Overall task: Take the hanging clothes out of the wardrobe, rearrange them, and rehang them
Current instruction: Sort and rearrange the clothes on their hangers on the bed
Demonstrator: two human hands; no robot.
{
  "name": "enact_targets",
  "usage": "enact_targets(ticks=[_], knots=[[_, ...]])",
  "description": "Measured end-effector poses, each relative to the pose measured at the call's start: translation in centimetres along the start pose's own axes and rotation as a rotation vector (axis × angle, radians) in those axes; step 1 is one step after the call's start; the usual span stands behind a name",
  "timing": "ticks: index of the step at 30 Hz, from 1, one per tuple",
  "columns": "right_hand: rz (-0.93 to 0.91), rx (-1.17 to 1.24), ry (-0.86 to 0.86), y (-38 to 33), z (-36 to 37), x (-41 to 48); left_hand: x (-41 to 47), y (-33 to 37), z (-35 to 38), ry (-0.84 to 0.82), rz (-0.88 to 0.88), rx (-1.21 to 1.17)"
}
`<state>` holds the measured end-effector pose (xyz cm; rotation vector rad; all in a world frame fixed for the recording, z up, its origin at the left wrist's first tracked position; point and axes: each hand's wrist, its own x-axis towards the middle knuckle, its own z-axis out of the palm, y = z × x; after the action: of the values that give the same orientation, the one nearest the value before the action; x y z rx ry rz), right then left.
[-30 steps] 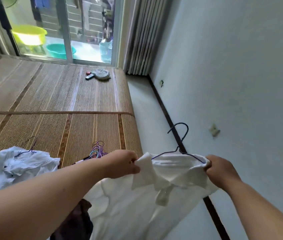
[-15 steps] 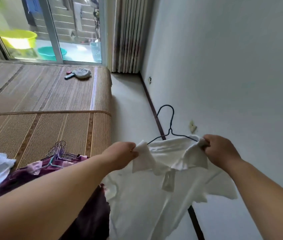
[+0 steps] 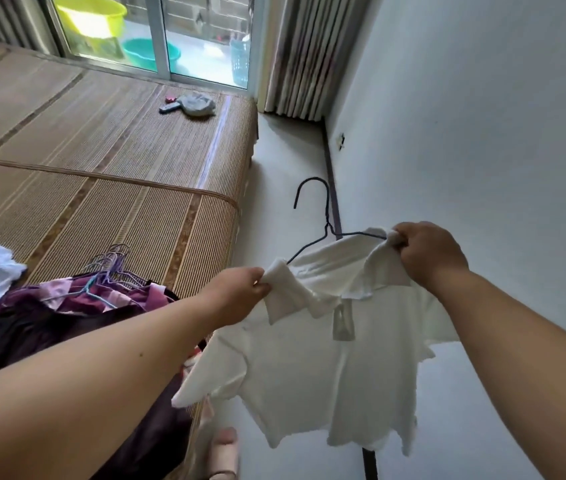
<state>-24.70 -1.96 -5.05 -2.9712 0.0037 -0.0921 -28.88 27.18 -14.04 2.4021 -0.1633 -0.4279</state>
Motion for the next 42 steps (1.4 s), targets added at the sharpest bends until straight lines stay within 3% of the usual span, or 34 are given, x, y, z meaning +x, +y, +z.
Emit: enact_targets(ticks=[14, 26, 38, 42], knots=[[-0.158, 0.014, -0.149, -12.6, 8.9, 25.1, 14.9, -11.2, -9.4, -0.052, -0.256, -0.068], [-0.553, -0.078, -0.204, -28.9, 14.4, 42.9, 19.8, -20.1, -16.8, 0.120, -0.481, -0.286], [-0.891, -0.116, -0.479, -44.9, 31.1, 58.8, 31.0, -30.9, -19.0, 0.284, -0.971, -0.344], [-0.973, -0.048, -0.471, -48.2, 38.3, 60.6, 33.6, -34.9, -17.8, 0.308, -1.111, -0.368]])
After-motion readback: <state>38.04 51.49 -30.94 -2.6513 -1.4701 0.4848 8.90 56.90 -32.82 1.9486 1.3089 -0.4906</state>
